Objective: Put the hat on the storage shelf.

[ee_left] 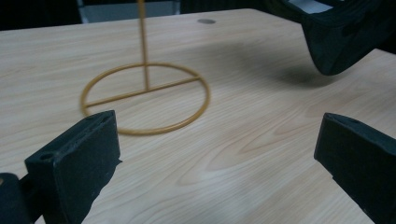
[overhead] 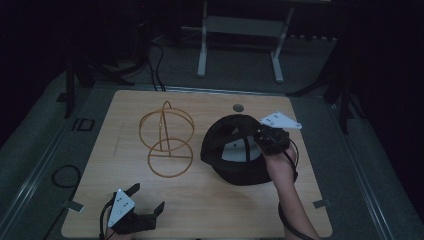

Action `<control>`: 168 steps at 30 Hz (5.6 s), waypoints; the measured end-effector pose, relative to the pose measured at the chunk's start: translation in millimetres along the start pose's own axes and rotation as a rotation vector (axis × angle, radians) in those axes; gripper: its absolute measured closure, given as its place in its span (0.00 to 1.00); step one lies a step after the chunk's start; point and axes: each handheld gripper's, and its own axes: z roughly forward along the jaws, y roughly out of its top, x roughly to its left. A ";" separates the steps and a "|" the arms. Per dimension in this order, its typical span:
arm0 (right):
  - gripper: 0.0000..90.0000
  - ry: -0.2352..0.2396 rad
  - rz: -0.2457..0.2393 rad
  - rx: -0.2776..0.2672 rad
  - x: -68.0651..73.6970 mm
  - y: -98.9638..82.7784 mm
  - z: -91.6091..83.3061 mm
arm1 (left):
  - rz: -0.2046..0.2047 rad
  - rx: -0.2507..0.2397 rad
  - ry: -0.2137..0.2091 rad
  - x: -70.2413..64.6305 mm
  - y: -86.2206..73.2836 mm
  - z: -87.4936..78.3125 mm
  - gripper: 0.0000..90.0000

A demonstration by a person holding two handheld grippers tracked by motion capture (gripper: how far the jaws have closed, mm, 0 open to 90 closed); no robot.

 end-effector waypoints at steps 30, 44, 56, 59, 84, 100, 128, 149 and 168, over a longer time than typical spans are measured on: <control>0.99 0.107 -0.038 -0.074 24.5 -21.4 -48.2 | 0.094 -0.016 -0.199 -48.5 83.5 46.9 0.10; 0.99 0.199 -0.088 -0.115 34.3 -21.9 -61.7 | 0.081 -0.023 -0.286 -58.1 102.4 65.5 0.27; 0.99 0.231 -0.135 -0.100 37.5 -31.5 -62.9 | 0.068 -0.072 -0.204 -63.2 113.7 66.0 0.79; 0.99 0.235 -0.133 -0.095 38.7 -33.8 -62.5 | 0.069 -0.076 -0.184 -65.0 116.4 66.7 0.97; 0.69 0.262 -0.056 -0.106 23.0 -64.2 -82.9 | 0.095 -0.107 -0.186 -77.9 159.3 74.3 0.99; 0.40 0.393 -0.104 -0.093 13.1 -90.1 -122.8 | 0.215 -0.169 -0.186 -79.4 167.1 65.8 0.99; 0.48 0.501 -0.305 -0.182 33.4 -45.1 -124.2 | 0.384 -0.281 -0.642 -43.9 158.5 49.9 0.99; 0.97 0.588 -0.410 -0.168 54.6 -41.7 -109.8 | 0.367 -0.281 -0.644 -48.3 166.8 56.7 0.98; 0.98 0.583 -0.208 -0.258 31.1 -30.0 -119.1 | 0.386 -0.229 -0.405 -38.5 167.8 42.0 0.71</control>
